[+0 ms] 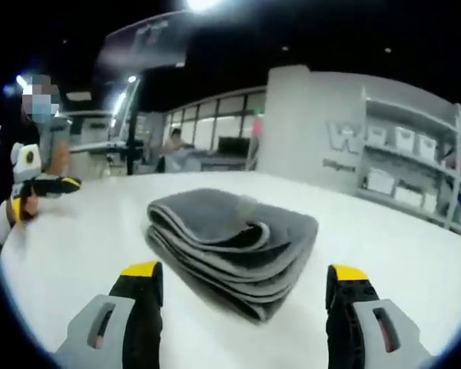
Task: Open the folded towel by lifting each exposed corner and separating the folded layers until the towel lies flat within the target outline without major curled edges
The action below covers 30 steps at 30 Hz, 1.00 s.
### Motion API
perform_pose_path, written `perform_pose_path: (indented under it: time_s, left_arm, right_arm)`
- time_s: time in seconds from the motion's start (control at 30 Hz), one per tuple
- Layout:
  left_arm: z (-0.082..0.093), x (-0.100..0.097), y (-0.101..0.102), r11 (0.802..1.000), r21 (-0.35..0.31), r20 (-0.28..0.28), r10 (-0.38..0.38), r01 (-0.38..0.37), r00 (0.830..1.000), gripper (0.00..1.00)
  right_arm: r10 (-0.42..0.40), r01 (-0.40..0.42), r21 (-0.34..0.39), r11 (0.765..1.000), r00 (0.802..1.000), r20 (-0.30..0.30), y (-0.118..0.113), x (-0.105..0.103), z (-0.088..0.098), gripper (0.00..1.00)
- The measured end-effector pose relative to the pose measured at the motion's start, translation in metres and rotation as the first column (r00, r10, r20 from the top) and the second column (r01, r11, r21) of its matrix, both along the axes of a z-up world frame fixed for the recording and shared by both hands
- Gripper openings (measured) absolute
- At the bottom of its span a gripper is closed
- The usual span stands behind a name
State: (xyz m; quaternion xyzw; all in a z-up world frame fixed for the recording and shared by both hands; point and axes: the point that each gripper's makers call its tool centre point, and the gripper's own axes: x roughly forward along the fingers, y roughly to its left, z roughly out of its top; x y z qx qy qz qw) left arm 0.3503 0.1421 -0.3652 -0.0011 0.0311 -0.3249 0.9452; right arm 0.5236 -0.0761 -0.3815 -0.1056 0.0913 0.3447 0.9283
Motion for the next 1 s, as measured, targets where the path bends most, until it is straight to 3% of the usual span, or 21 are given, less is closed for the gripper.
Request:
perform_pose_path:
  time_s: [0.2,0.57,0.9,1.0]
  left_arm:
    - [0.002,0.002,0.0,0.999,-0.039,-0.018,-0.002,0.002,1.0,0.94]
    - [-0.004,-0.001,-0.004,1.0,0.006,-0.042,0.008,-0.008,0.999,0.93]
    - [0.001,-0.007,-0.002,0.999,-0.031,-0.05,0.008,-0.01,0.999,0.92]
    - [-0.003,-0.008,-0.002,1.0,0.006,-0.05,0.03,-0.029,0.998,0.92]
  right_arm:
    - [-0.003,0.004,0.02,1.0,1.0,-0.003,-0.001,0.001,0.003,0.84]
    - [-0.025,0.024,-0.025,0.999,0.999,-0.041,-0.003,0.002,-0.011,0.81]
    - [-0.065,0.06,-0.059,0.996,0.995,-0.074,-0.004,0.006,-0.024,0.62]
    - [-0.06,0.057,-0.061,0.997,0.997,-0.056,-0.001,0.006,-0.02,0.57]
